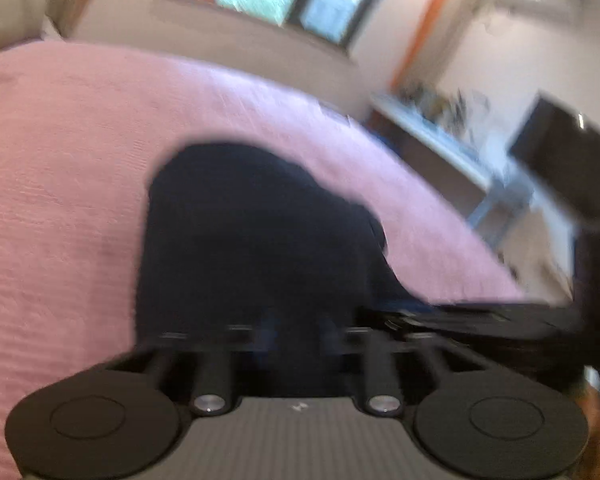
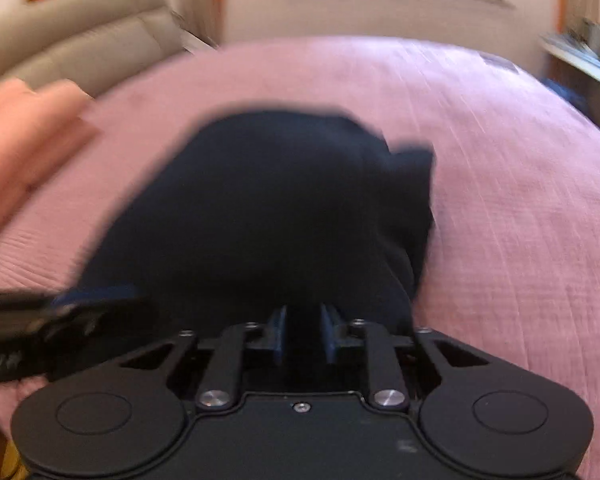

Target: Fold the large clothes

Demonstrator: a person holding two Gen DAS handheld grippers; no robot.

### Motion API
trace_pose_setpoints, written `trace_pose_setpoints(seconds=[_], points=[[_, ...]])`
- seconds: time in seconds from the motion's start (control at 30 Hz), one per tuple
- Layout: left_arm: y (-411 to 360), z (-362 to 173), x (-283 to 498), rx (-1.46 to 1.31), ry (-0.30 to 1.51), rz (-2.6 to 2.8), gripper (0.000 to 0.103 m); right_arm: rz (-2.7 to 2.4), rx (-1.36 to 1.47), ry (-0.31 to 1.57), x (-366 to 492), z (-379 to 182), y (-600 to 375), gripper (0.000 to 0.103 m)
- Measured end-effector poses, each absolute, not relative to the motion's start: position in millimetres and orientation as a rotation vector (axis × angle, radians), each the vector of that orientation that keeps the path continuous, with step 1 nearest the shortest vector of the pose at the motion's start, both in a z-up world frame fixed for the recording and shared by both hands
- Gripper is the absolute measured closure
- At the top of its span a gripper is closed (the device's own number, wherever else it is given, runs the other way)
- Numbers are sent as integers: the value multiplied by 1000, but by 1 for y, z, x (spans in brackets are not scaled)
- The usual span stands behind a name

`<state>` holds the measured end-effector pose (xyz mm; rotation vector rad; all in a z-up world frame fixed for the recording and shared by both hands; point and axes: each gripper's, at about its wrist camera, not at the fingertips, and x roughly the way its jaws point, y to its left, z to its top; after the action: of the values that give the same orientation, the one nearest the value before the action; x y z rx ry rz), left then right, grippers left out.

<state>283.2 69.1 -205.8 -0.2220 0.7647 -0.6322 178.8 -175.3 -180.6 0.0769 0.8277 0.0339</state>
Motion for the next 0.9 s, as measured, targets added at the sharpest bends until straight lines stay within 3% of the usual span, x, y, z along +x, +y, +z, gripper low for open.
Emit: trace_pose_setpoints(seconds=[0.27,0.37,0.53,0.7,0.9], points=[[64,-230,227,-106,868,-650,102,-54,70,894,121,-172,-197,88],[55,-211,208,-4,768,-651,96,-32,101,771,131,-137,-204,85],[36,-183,220,45,666,-550,95,26,94,591,205,-104,-192,78],[36,-211,253,-9,742,-548,96,75,111,741,287,-153,-199,73],[40,-216,239,-24,723,-543,99,-116,-11,754,253,-185,-233,63]])
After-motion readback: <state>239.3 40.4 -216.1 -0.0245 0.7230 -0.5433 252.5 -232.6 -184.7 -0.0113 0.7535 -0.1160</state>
